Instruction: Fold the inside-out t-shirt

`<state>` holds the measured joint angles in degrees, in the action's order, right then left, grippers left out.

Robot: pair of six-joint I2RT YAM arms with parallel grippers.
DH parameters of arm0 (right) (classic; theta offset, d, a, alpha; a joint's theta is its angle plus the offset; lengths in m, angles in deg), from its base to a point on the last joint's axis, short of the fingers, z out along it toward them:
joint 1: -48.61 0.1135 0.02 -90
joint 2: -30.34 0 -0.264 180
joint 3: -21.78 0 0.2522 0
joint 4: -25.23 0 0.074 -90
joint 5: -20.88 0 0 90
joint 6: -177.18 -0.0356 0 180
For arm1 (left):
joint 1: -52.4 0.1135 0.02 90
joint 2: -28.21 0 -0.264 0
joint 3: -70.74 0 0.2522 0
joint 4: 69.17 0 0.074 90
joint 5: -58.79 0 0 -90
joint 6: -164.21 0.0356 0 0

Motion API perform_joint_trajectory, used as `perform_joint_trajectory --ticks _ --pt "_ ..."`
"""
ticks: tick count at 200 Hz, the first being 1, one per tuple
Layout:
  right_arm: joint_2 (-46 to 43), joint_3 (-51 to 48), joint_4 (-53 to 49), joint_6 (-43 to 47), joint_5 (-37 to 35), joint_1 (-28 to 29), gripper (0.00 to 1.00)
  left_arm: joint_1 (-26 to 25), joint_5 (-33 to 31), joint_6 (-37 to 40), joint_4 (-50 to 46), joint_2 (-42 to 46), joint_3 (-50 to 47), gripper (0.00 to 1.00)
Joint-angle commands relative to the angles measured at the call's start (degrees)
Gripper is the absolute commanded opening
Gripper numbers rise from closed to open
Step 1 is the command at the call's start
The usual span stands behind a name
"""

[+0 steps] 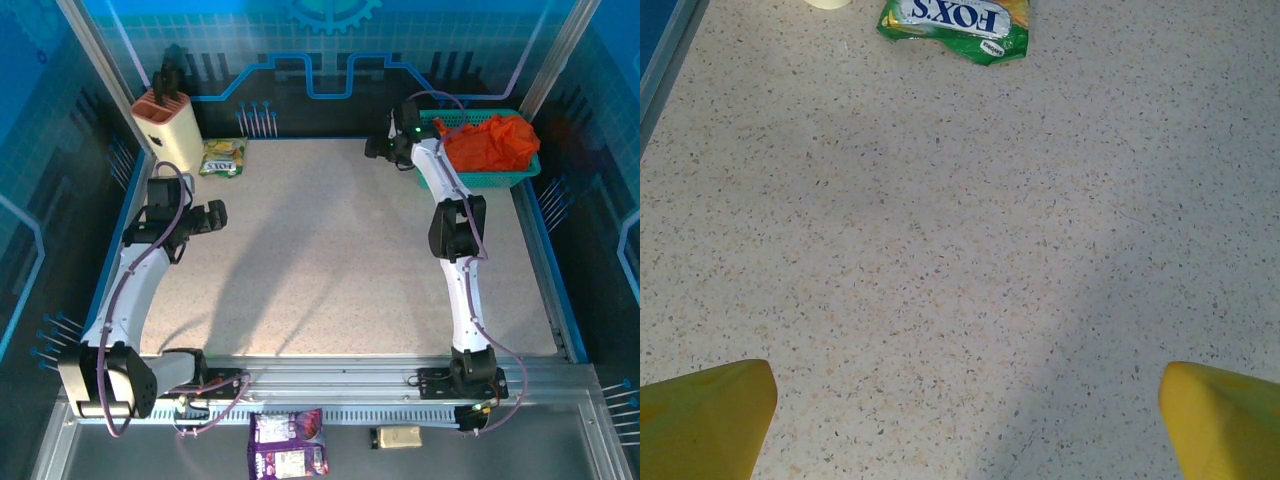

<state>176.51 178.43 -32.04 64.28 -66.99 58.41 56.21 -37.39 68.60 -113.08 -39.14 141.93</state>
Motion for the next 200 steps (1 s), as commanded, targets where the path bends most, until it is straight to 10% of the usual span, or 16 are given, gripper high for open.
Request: perform_joint_trajectory --ticks 1,146,200 --pt "-4.7 1.4 3.5 0.4 12.9 -1.8 0.81 0.5 -0.2 0.9 0.2 0.4 -0.2 0.99" --pt "-2.9 2.8 -5.5 5.8 -8.5 -9.4 0.68 0.5 0.4 0.3 0.2 0.0 -0.6 0.99" --pt "-4.5 5.7 -4.8 7.6 -10.9 -8.1 0.21 0.5 0.1 -0.1 0.3 0.0 -0.8 0.99"
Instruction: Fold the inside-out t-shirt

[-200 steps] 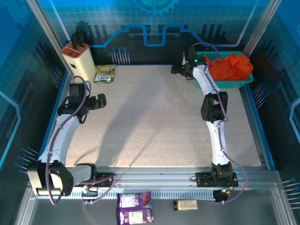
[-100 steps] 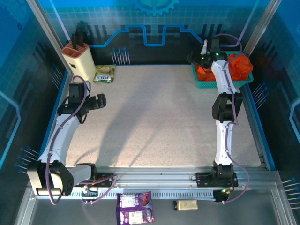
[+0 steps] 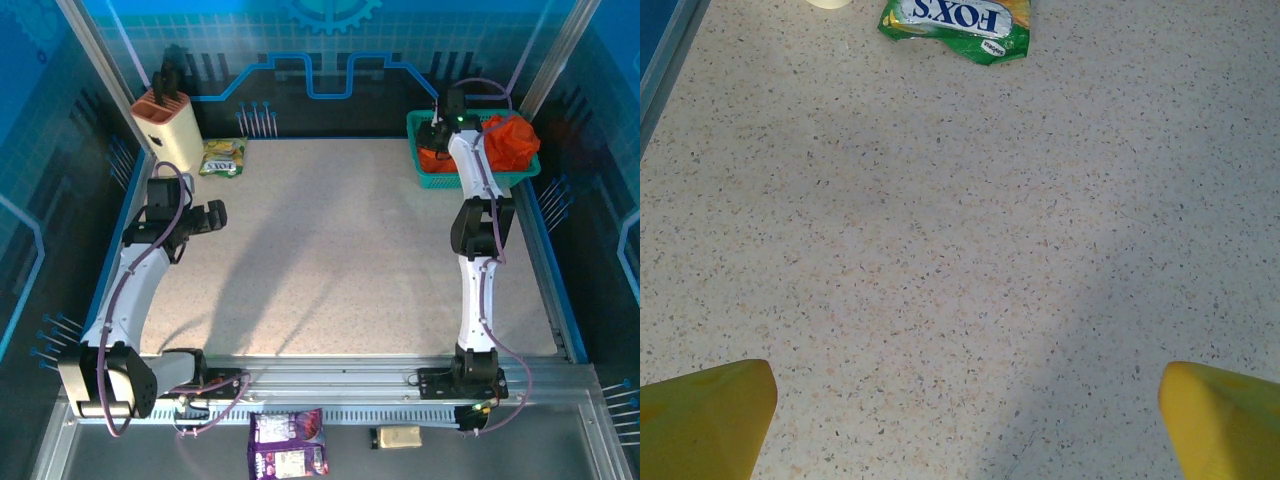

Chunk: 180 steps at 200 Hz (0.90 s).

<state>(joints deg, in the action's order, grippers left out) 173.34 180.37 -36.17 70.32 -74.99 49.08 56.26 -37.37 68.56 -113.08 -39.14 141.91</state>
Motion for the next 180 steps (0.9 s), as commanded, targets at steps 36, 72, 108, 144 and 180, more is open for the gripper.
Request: perform_joint_trajectory --ticks 36,72,108,144,180 --pt "-8.5 4.2 -0.3 4.5 -7.9 3.1 0.00 0.4 1.8 -2.3 0.1 0.2 0.0 0.99" --pt "-17.8 4.2 -2.6 7.1 -9.6 4.6 0.00 -0.5 2.9 -4.4 -0.7 2.0 1.4 0.99" --pt "-27.4 4.2 -4.3 10.3 -11.1 8.8 0.00 -2.0 6.6 -7.5 -1.7 3.5 3.9 0.99" --pt "-36.5 4.6 -3.7 13.4 -11.0 18.1 0.00 -4.0 10.7 -10.6 -0.4 4.3 5.0 0.99" --pt "-42.2 6.9 -0.4 13.9 -8.6 30.0 0.00 -5.2 12.0 -13.3 3.6 5.3 4.5 0.99"
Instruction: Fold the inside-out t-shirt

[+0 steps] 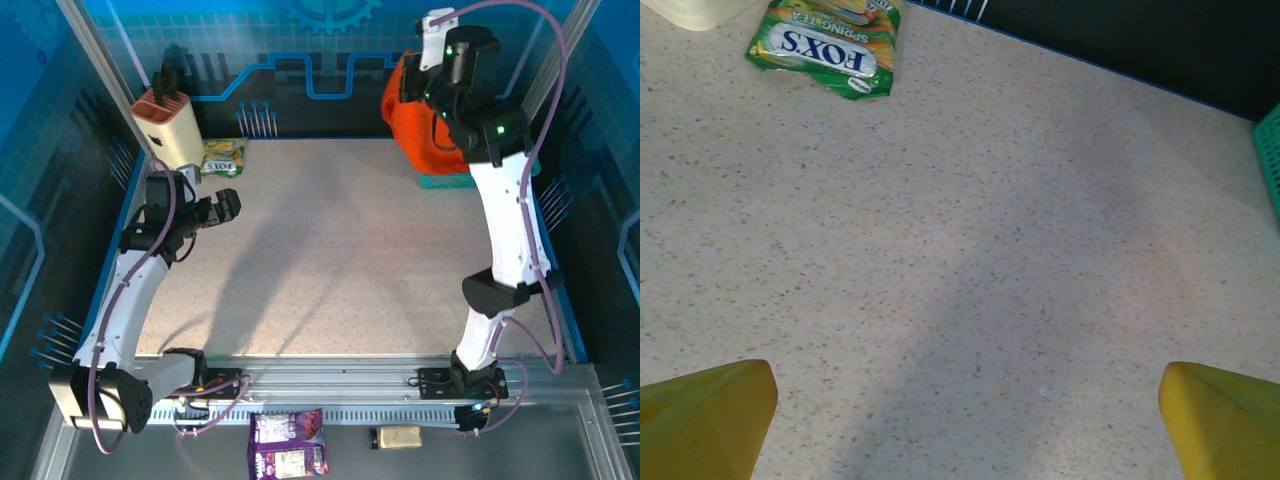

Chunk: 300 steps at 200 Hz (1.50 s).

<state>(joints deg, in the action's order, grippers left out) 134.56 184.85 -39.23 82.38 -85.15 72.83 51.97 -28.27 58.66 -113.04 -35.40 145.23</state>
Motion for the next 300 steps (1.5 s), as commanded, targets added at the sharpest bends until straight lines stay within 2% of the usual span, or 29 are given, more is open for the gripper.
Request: perform_joint_trajectory --ticks 1,46,73,93,110,126,150,181,186,198,212,226,268,300 --pt "-3.6 2.3 2.9 1.8 1.6 6.7 0.00 -1.0 2.9 -3.5 3.7 1.6 1.2 0.99" --pt "-6.3 2.7 12.1 1.5 5.5 18.2 0.00 -2.5 3.2 -6.2 8.0 2.0 1.0 0.97" --pt "-5.4 5.3 14.7 -0.1 8.4 19.4 0.00 -3.4 3.2 -7.1 9.0 1.6 1.8 0.96" --pt "-5.9 4.4 14.7 0.3 5.9 18.7 0.00 -4.0 3.8 -7.1 9.5 0.9 2.2 0.92" --pt "-7.7 -0.2 13.0 -2.7 5.3 14.7 0.00 -4.6 3.9 -6.5 9.4 0.6 2.5 0.89" --pt "-11.1 -9.4 12.6 -8.7 7.3 7.7 0.00 -5.1 3.7 -6.2 9.2 0.2 2.4 0.86" --pt "-17.4 -27.7 12.9 -14.9 7.9 -2.7 0.00 -5.9 4.1 -6.2 8.8 -1.0 2.5 0.84" --pt "-23.8 -53.4 12.4 -18.0 7.9 -13.9 0.00 -8.3 4.4 -5.0 5.9 -3.6 2.8 0.82" --pt "-24.4 -57.2 12.2 -18.6 7.6 -15.8 0.05 -8.7 4.5 -4.9 5.4 -4.1 2.7 0.81" --pt "-25.6 -65.0 11.7 -19.7 6.7 -19.9 0.23 -9.9 4.8 -4.8 4.2 -5.5 2.5 0.80" --pt "-26.9 -71.3 11.3 -19.8 6.0 -22.6 0.37 -12.1 4.9 -4.9 2.6 -7.4 2.3 0.78" --pt "-28.6 -75.6 11.6 -18.6 6.3 -22.8 0.42 -14.8 5.0 -5.1 0.8 -9.1 2.0 0.76" --pt "-29.7 -85.5 13.1 -18.2 14.9 -20.5 0.53 -22.8 6.3 -7.6 -2.2 -12.6 -2.6 0.65" --pt "-24.1 -88.8 12.9 -17.9 13.4 -16.6 0.59 -28.1 7.7 -11.6 -1.2 -13.9 -9.0 0.60"
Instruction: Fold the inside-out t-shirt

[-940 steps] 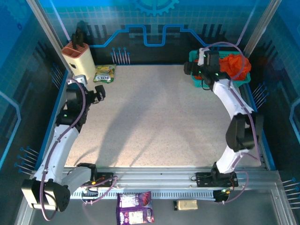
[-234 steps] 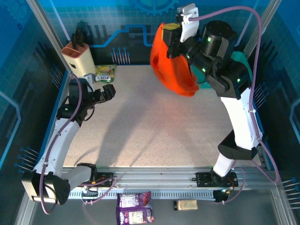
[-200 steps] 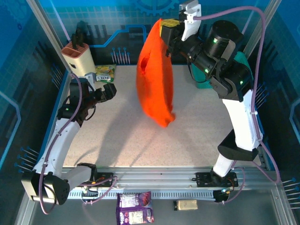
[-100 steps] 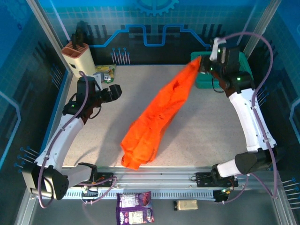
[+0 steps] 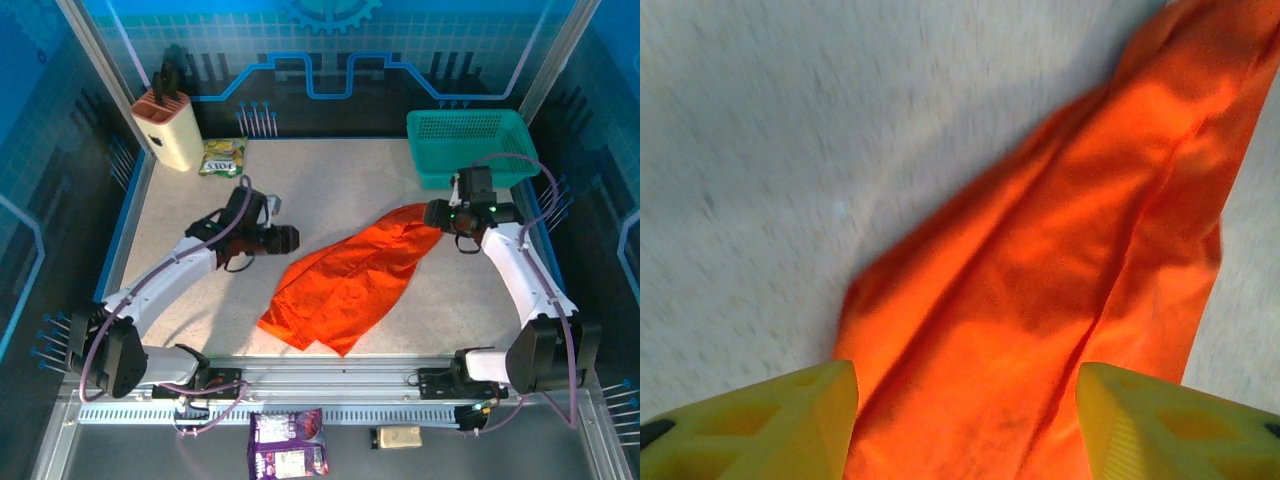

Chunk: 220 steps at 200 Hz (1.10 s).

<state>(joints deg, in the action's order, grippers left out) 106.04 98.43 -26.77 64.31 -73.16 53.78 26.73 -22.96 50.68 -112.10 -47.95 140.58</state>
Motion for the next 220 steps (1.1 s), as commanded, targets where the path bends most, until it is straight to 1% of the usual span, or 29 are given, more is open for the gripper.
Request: perform_joint_trajectory --ticks 1,19,34,49,70,86,101,111,129,146,150,163,164,165,166,172,177,178,194,206,211,220 --pt "4.5 -2.4 0.4 0.2 1.4 2.6 0.59 -2.9 2.4 -3.7 -2.1 -1.3 -4.5 0.60" --pt "9.1 -2.2 1.9 0.1 1.8 3.5 0.60 -4.1 2.0 -5.3 -1.8 -3.0 -7.0 0.60" --pt "12.5 -1.8 4.3 0.0 3.6 4.5 0.63 -4.3 1.2 -6.0 -1.9 -4.4 -8.1 0.59" --pt "15.6 -0.5 6.3 -0.5 5.0 6.0 0.65 -4.3 0.4 -5.9 -2.1 -5.4 -8.9 0.57" --pt "19.9 2.1 7.8 -1.8 6.5 7.8 0.66 -4.2 0.5 -4.7 -2.8 -7.2 -8.9 0.56" --pt "22.9 4.2 8.4 -2.6 6.4 8.7 0.66 -4.3 0.7 -4.0 -3.7 -8.4 -8.6 0.54" --pt "25.4 5.8 8.5 -3.2 4.8 9.0 0.66 -4.3 0.5 -3.9 -4.3 -8.9 -8.8 0.53" --pt "26.7 7.0 8.0 -3.6 2.8 9.1 0.66 -4.2 -0.2 -3.8 -4.9 -9.0 -8.9 0.54" --pt "29.1 8.6 8.1 -3.8 1.2 9.1 0.66 -4.2 -2.0 -3.5 -6.1 -9.0 -9.2 0.61" --pt "30.8 9.7 8.2 -3.8 1.1 9.2 0.63 -4.3 -0.9 -2.8 -6.1 -9.9 -9.3 0.61" --pt "31.3 9.9 8.2 -3.8 1.1 9.2 0.62 -4.3 -0.3 -2.6 -6.0 -10.3 -9.3 0.60" --pt "32.0 10.6 7.9 -3.7 1.6 9.2 0.53 -4.3 1.6 -2.5 -5.6 -11.2 -9.1 0.52" --pt "32.0 10.6 7.9 -3.7 1.6 9.2 0.52 -4.3 1.7 -2.5 -5.5 -11.2 -9.1 0.51" --pt "32.0 10.6 8.0 -3.7 1.7 9.2 0.48 -4.2 1.8 -2.5 -5.5 -11.3 -9.1 0.50" --pt "32.0 10.6 8.0 -3.7 1.7 9.2 0.48 -4.2 1.9 -2.5 -5.4 -11.3 -9.1 0.49" --pt "31.9 10.7 7.9 -3.7 1.9 9.3 0.41 -4.2 2.3 -2.6 -5.2 -11.3 -9.2 0.44" --pt "31.6 10.7 7.9 -3.8 2.1 9.4 0.32 -4.3 2.5 -2.7 -4.9 -11.1 -9.3 0.38" --pt "31.6 10.7 7.9 -3.8 2.1 9.4 0.32 -4.3 2.5 -2.6 -4.8 -11.1 -9.3 0.37" --pt "30.4 11.0 7.4 -3.9 1.7 9.8 0.13 -4.3 2.5 -2.7 -4.3 -9.6 -9.3 0.24" --pt "29.2 11.7 6.7 -3.8 1.2 10.4 0.04 -4.1 2.2 -2.4 -4.1 -8.2 -9.1 0.16" --pt "28.7 12.3 6.2 -3.8 1.1 10.6 0.01 -4.2 2.1 -2.2 -4.2 -7.6 -8.8 0.12" --pt "28.0 12.9 5.7 -3.8 0.7 10.9 0.00 -3.8 2.1 -2.0 -4.4 -6.6 -8.4 0.05"
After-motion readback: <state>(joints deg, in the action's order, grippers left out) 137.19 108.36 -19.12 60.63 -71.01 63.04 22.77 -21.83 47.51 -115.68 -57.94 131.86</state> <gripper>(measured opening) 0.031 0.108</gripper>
